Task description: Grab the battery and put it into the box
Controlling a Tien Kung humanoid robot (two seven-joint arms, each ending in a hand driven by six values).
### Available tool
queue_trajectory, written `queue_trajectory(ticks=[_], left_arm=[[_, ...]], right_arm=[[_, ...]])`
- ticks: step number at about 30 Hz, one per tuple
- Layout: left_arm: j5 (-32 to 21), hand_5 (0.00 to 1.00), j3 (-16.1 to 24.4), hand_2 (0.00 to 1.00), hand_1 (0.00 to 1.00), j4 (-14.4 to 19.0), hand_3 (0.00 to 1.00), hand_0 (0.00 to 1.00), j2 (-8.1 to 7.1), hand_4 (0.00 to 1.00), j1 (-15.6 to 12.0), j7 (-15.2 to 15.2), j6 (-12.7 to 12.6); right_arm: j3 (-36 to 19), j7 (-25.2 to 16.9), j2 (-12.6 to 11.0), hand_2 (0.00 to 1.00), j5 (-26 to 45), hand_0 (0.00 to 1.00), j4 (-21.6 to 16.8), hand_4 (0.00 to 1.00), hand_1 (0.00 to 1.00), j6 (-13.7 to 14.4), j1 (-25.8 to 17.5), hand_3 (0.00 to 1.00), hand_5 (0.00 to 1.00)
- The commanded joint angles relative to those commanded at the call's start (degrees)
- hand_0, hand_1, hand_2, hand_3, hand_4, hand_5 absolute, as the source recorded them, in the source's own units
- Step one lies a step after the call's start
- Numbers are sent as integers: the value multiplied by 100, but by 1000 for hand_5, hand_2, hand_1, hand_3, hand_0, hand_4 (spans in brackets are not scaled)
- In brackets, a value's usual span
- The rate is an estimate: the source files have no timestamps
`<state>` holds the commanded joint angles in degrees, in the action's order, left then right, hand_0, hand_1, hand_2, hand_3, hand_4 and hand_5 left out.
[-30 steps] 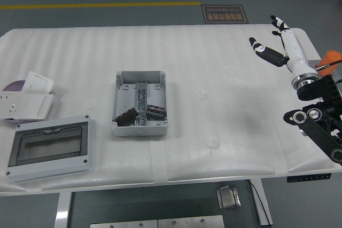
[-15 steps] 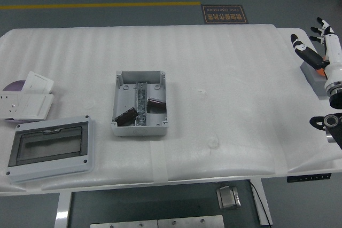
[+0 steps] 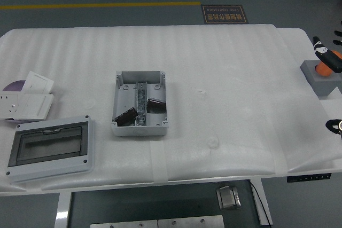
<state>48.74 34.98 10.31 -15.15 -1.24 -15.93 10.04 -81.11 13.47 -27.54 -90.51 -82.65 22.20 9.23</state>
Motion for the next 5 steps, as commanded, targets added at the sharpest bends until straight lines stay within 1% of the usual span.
queue_trajectory(ticks=[5], left_arm=[[-25,402,10,509,662,0,551,629,-43,565,-13,-16,6]], right_arm=[[27,-14,-52,869,31,908,33,692,808,-165,-72,947,498]])
